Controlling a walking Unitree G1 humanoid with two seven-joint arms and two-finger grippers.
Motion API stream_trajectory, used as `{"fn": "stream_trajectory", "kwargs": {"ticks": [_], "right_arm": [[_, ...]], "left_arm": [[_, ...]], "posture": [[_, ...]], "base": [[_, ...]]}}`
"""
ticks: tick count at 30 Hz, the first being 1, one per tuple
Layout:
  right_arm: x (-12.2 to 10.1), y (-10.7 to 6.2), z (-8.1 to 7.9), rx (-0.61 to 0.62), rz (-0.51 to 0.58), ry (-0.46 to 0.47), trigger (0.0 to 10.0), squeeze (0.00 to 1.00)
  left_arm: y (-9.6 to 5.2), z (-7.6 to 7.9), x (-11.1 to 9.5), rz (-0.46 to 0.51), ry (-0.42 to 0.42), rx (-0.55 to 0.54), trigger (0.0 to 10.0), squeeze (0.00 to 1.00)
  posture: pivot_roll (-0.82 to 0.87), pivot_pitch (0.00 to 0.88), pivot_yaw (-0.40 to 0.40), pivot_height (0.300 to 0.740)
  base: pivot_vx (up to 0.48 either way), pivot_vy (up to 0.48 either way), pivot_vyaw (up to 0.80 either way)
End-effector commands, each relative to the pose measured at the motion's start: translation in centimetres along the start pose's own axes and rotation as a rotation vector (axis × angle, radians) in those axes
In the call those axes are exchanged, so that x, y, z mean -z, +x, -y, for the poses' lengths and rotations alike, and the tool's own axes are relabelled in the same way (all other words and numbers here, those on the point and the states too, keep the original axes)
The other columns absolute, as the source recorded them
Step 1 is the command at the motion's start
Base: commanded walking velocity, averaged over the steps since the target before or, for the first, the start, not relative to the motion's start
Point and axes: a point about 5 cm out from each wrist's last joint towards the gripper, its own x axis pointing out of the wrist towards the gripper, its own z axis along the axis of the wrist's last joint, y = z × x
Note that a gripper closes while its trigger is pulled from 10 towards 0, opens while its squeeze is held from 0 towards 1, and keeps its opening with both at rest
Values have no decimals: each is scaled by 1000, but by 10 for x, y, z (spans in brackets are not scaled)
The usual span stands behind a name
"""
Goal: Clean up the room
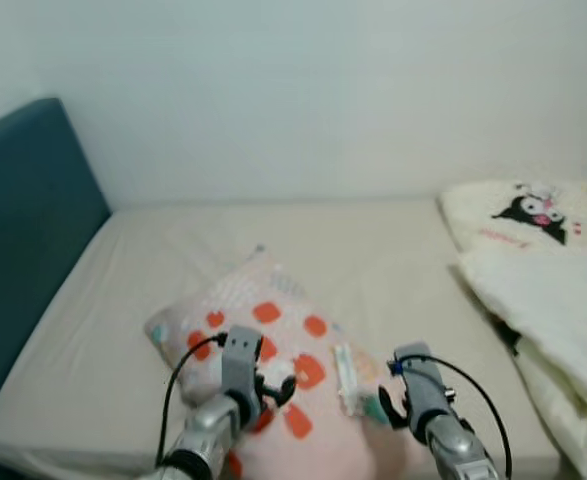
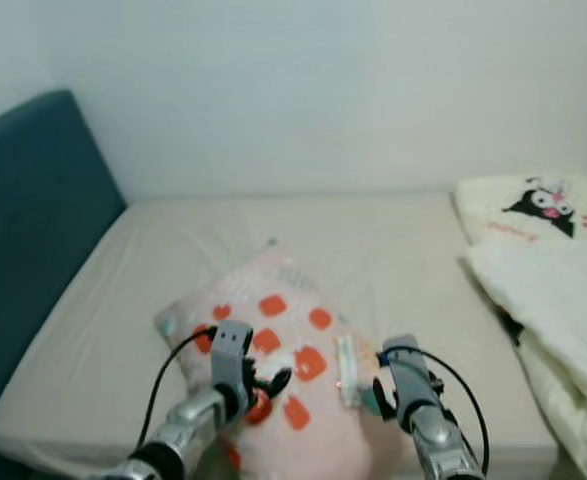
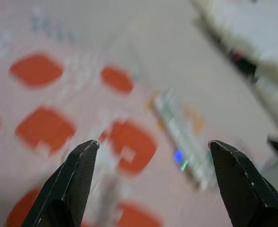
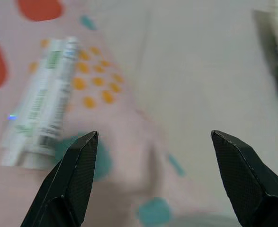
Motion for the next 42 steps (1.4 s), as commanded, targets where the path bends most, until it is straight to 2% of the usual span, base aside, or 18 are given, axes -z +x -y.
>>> {"fn": "stream_trajectory", "kwargs": {"ticks": [1, 7, 12, 15, 20, 21, 23, 28, 31, 33, 36, 37, 42], "right_arm": [[-3, 0, -6, -17, 16, 1, 10000, 0], [-6, 1, -5, -15, 25, -6, 10000, 0], [-10, 2, -4, -13, 39, -3, 10000, 0], [-12, 2, -5, -13, 47, 4, 10000, 0], [-31, 5, -11, -42, 128, 47, 10000, 0], [-31, 5, -11, -42, 128, 47, 10000, 0], [-39, 5, -13, -56, 158, 78, 10000, 0], [-48, 7, -13, -69, 163, 85, 10000, 0], [-49, 7, -12, -67, 163, 83, 10000, 0], [-49, 6, -7, -53, 163, 91, 10000, 0], [-49, 6, -6, -52, 163, 93, 10000, 0], [-49, 5, -5, -50, 165, 93, 10000, 0], [-50, 3, -4, -50, 171, 94, 10000, 0]], "left_arm": [[-1, -3, -1, 12, -23, -9, 10000, 0], [5, 4, -8, 12, -5, -19, 10000, 0], [5, -3, -10, 23, -3, -115, 10000, 0], [4, -5, -9, 23, -6, -131, 10000, 0], [-5, -25, -6, 17, -9, -271, 10000, 0], [-5, -25, -6, 17, -9, -271, 10000, 0], [-9, -37, -7, 18, -18, -357, 10000, 0], [-15, -52, -8, 11, -43, -460, 10000, 0], [-15, -52, -8, 7, -40, -458, 10000, 0], [-12, -41, -4, -9, 0, -359, 10000, 0], [-11, -38, -3, -12, 5, -329, 10000, 0], [-8, -27, 0, -16, 78, -254, 10000, 0], [-6, -19, 2, -16, 123, -213, 10000, 0]], "posture": [[-212, 0, 19, 740], [-219, 0, 14, 740], [-228, 0, 20, 740], [-228, 0, 20, 740], [-237, 0, 17, 740], [-237, 0, 17, 740], [-243, 0, 15, 740], [-251, 0, 8, 730], [-252, 0, 8, 725], [-260, 0, 7, 710], [-260, 0, 7, 705], [-269, 0, 7, 695], [-275, 0, 3, 675]], "base": [[0, 0, 0], [0, -441, 0], [0, -192, 0], [0, 0, 0], [0, 0, 0], [0, 0, 0], [0, 0, 0], [0, 0, 0], [0, 0, 0], [0, 0, 0], [0, 0, 0], [0, 0, 0], [0, 0, 0]]}}
